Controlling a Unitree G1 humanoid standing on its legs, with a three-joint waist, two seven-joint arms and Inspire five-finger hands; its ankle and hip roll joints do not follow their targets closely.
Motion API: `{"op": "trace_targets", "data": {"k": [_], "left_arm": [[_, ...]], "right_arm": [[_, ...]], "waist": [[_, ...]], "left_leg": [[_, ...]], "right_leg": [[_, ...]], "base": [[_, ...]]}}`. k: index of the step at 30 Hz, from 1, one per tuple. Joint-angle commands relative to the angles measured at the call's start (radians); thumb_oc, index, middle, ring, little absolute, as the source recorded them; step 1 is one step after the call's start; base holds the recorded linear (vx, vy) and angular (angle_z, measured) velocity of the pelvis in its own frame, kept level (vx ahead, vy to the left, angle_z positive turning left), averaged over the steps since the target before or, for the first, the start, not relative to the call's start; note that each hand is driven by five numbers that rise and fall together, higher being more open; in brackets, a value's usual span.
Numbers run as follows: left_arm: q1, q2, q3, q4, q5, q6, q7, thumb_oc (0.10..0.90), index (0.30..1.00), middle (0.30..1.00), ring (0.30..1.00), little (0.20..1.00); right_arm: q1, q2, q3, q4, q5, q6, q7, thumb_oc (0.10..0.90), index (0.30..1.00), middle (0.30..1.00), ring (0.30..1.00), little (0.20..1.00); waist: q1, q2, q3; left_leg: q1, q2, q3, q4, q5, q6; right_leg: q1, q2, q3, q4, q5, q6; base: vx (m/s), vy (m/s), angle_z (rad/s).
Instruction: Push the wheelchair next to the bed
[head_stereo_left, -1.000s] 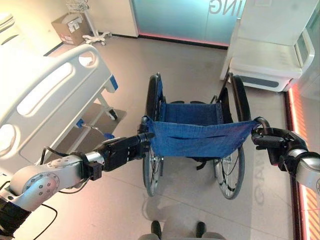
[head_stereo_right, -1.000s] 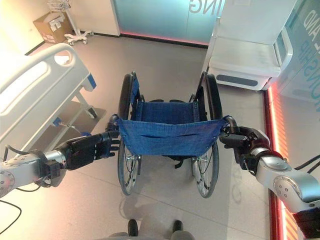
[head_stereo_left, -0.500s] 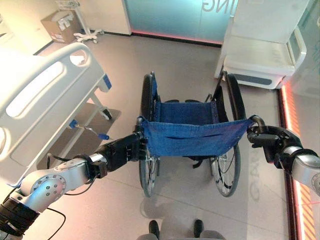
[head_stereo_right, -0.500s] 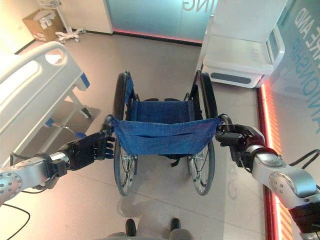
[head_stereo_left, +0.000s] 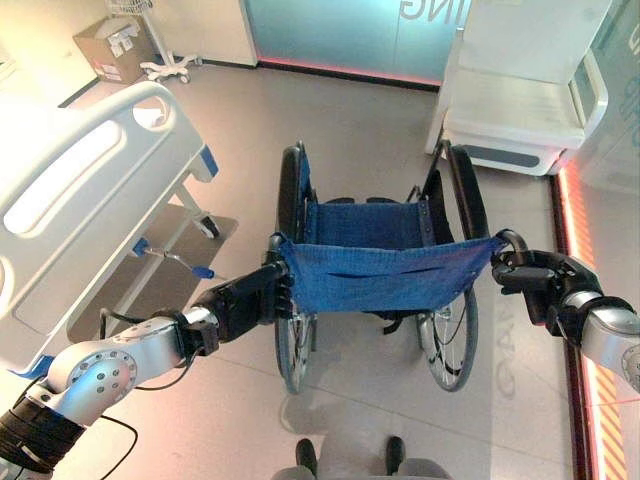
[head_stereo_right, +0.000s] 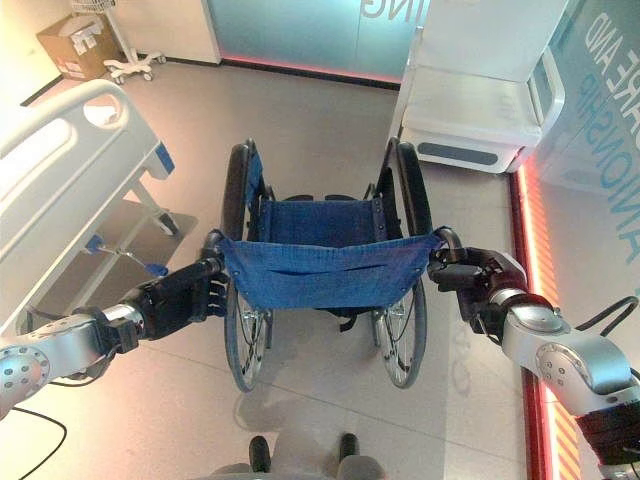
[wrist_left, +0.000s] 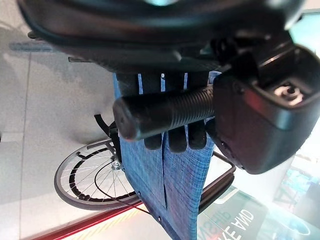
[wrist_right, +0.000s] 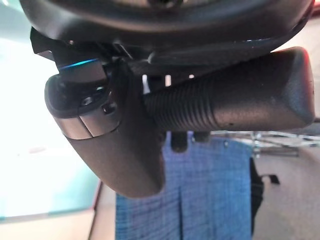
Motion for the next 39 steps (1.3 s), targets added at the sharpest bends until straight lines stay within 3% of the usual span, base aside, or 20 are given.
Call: {"op": "trace_targets", "data": {"k": [1,2,4,6,7,8,12,14,15,16,17,20,23,29,30,32,34,36,38,39], "left_arm": [[-0.16,-0.045,0.132,-0.061,-0.07,-0.191,-0.027,0.4,0.3,0.3,0.3,0.3],[-0.146,-0.052,0.156,-0.055,-0.059,-0.196,-0.027,0.4,0.3,0.3,0.3,0.3],[-0.138,-0.06,0.182,-0.049,-0.063,-0.193,-0.017,0.4,0.3,0.3,0.3,0.3],[-0.131,-0.075,0.211,-0.039,-0.068,-0.188,-0.009,0.4,0.3,0.3,0.3,0.3],[-0.108,-0.083,0.243,-0.036,-0.072,-0.185,-0.002,0.4,0.3,0.3,0.3,0.3],[-0.103,-0.084,0.249,-0.036,-0.071,-0.183,-0.003,0.4,0.3,0.3,0.3,0.3],[-0.045,-0.108,0.288,-0.012,-0.042,-0.197,-0.025,0.4,0.3,0.3,0.3,0.3],[-0.008,-0.118,0.312,-0.006,-0.021,-0.203,-0.032,0.4,0.3,0.3,0.3,0.3],[0.013,-0.127,0.326,-0.009,-0.008,-0.204,-0.032,0.4,0.3,0.3,0.3,0.3],[0.021,-0.132,0.333,-0.008,-0.002,-0.205,-0.034,0.4,0.3,0.3,0.3,0.3],[0.033,-0.137,0.354,-0.007,0.004,-0.203,-0.033,0.4,0.3,0.3,0.3,0.3],[0.035,-0.143,0.371,0.012,0.01,-0.207,-0.041,0.4,0.3,0.3,0.3,0.3],[0.021,-0.143,0.382,0.036,0.015,-0.179,-0.047,0.4,0.3,0.3,0.3,0.3],[-0.018,-0.118,0.402,0.059,0.035,-0.142,-0.106,0.4,0.3,0.3,0.3,0.3],[-0.02,-0.118,0.407,0.055,0.031,-0.134,-0.1,0.4,0.3,0.3,0.3,0.3],[-0.02,-0.117,0.411,0.052,0.027,-0.127,-0.093,0.4,0.3,0.3,0.3,0.3],[-0.033,-0.119,0.404,0.061,0.031,-0.117,-0.094,0.4,0.3,0.3,0.3,0.3],[-0.051,-0.118,0.395,0.068,0.034,-0.119,-0.095,0.4,0.3,0.3,0.3,0.3],[-0.081,-0.126,0.376,0.072,0.038,-0.127,-0.088,0.4,0.3,0.3,0.3,0.3],[-0.093,-0.13,0.364,0.071,0.039,-0.131,-0.079,0.4,0.3,0.3,0.3,0.3]], "right_arm": [[-0.144,-0.043,0.039,-0.085,0.036,-0.073,0.092,0.4,0.3,0.3,0.3,0.3],[-0.157,-0.048,0.042,-0.08,0.031,-0.069,0.108,0.4,0.3,0.3,0.3,0.3],[-0.168,-0.046,0.046,-0.075,0.017,-0.066,0.128,0.4,0.3,0.3,0.3,0.3],[-0.177,-0.035,0.053,-0.074,-0.008,-0.069,0.148,0.4,0.3,0.3,0.3,0.3],[-0.179,-0.018,0.061,-0.076,-0.044,-0.077,0.17,0.4,0.3,0.3,0.3,0.3],[-0.181,-0.017,0.062,-0.077,-0.049,-0.078,0.173,0.4,0.3,0.3,0.3,0.3],[-0.188,-0.006,0.086,-0.069,-0.08,-0.106,0.217,0.4,0.3,0.3,0.3,0.3],[-0.186,0.0,0.093,-0.068,-0.084,-0.11,0.25,0.4,0.3,0.3,0.3,0.3],[-0.182,0.0,0.091,-0.076,-0.08,-0.106,0.26,0.4,0.3,0.3,0.3,0.3],[-0.18,-0.003,0.09,-0.08,-0.078,-0.105,0.265,0.4,0.3,0.3,0.3,0.3],[-0.18,-0.005,0.088,-0.085,-0.079,-0.107,0.274,0.4,0.3,0.3,0.3,0.3],[-0.162,0.01,0.061,-0.095,-0.08,-0.12,0.288,0.4,0.3,0.3,0.3,0.3],[-0.16,0.031,0.04,-0.086,-0.076,-0.128,0.299,0.4,0.3,0.3,0.3,0.3],[-0.194,0.083,0.052,-0.07,-0.072,-0.146,0.251,0.4,0.3,0.3,0.3,0.3],[-0.199,0.096,0.059,-0.063,-0.082,-0.147,0.252,0.4,0.3,0.3,0.3,0.3],[-0.205,0.105,0.066,-0.057,-0.097,-0.147,0.258,0.4,0.3,0.3,0.3,0.3],[-0.221,0.102,0.066,-0.053,-0.115,-0.147,0.265,0.4,0.3,0.3,0.3,0.3],[-0.242,0.094,0.064,-0.04,-0.11,-0.147,0.269,0.4,0.3,0.3,0.3,0.3],[-0.263,0.086,0.059,-0.024,-0.103,-0.146,0.28,0.4,0.3,0.3,0.3,0.3],[-0.268,0.082,0.059,-0.022,-0.094,-0.141,0.277,0.4,0.3,0.3,0.3,0.3]], "waist": [[-0.011,-0.007,-0.051],[-0.005,-0.017,-0.036],[0.004,-0.026,-0.012],[0.021,-0.028,0.013],[0.042,-0.022,0.029],[0.045,-0.021,0.031],[0.093,0.006,0.043],[0.129,0.016,0.046],[0.142,0.014,0.046],[0.146,0.013,0.046],[0.152,0.003,0.039],[0.165,-0.012,0.023],[0.179,-0.027,-0.002],[0.183,-0.03,-0.041],[0.178,-0.024,-0.042],[0.169,-0.02,-0.04],[0.151,-0.01,-0.025],[0.138,-0.007,-0.009],[0.104,-0.009,0.02],[0.089,-0.024,0.028]], "left_leg": [[-0.041,0.101,0.015,0.217,0.008,-0.075],[-0.088,0.117,-0.009,0.347,0.039,-0.08],[-0.152,0.125,-0.029,0.483,0.078,-0.081],[-0.207,0.091,-0.052,0.535,0.095,-0.068],[-0.238,0.05,-0.053,0.492,0.104,-0.058],[-0.238,0.045,-0.052,0.482,0.106,-0.057],[-0.284,0.015,-0.077,0.26,0.209,-0.08],[-0.317,-0.007,-0.137,0.126,0.283,-0.096],[-0.329,-0.018,-0.155,0.123,0.287,-0.093],[-0.332,-0.023,-0.161,0.132,0.28,-0.089],[-0.318,-0.038,-0.153,0.133,0.208,-0.065],[-0.33,-0.07,-0.134,0.192,0.111,-0.03],[-0.323,-0.104,-0.135,0.224,0.07,0.003],[-0.259,-0.187,-0.194,0.223,0.018,0.077],[-0.24,-0.193,-0.195,0.228,-0.001,0.087],[-0.226,-0.198,-0.197,0.235,-0.015,0.094],[-0.207,-0.207,-0.204,0.261,-0.038,0.094],[-0.174,-0.204,-0.211,0.274,-0.067,0.093],[-0.116,-0.207,-0.23,0.29,-0.124,0.096],[-0.093,-0.223,-0.237,0.303,-0.156,0.098]], "right_leg": [[-0.044,0.016,-0.013,0.124,-0.014,-0.055],[-0.047,0.024,-0.004,0.142,-0.014,-0.072],[-0.041,0.037,0.004,0.159,-0.018,-0.091],[-0.027,0.049,0.019,0.18,-0.027,-0.102],[-0.009,0.062,0.029,0.195,-0.043,-0.1],[-0.005,0.063,0.03,0.197,-0.046,-0.099],[0.051,0.103,0.05,0.197,-0.08,-0.093],[0.118,0.123,0.092,0.173,-0.101,-0.09],[0.142,0.124,0.112,0.163,-0.109,-0.09],[0.151,0.123,0.121,0.159,-0.112,-0.089],[0.162,0.107,0.137,0.158,-0.124,-0.078],[0.192,0.08,0.135,0.175,-0.163,-0.063],[0.197,0.067,0.114,0.231,-0.192,-0.041],[0.018,0.05,0.113,0.703,0.017,0.041],[-0.029,0.041,0.11,0.736,0.033,0.034],[-0.073,0.043,0.108,0.718,0.016,0.023],[-0.133,0.038,0.073,0.587,-0.038,-0.003],[-0.173,0.01,0.053,0.511,-0.032,-0.006],[-0.26,-0.013,0.065,0.402,0.023,0.006],[-0.294,-0.034,0.078,0.337,0.076,0.021]], "base": [[0.03,-0.176,0.0],[0.03,-0.161,-0.01],[0.07,-0.144,-0.17],[0.16,-0.035,-0.24],[0.18,0.046,-0.12],[0.33,0.083,-0.15],[0.36,0.103,-0.28],[0.5,0.151,-0.48],[0.45,0.136,-0.6],[0.43,0.17,-0.68],[0.37,0.176,-0.8],[0.35,0.18,-0.7],[0.35,0.181,-0.32],[0.31,0.204,0.14],[0.29,0.156,0.46],[0.26,0.09,0.27],[0.33,0.047,-0.04],[0.24,-0.025,-0.27],[0.38,-0.1,-0.03],[0.48,-0.137,0.28]]}}
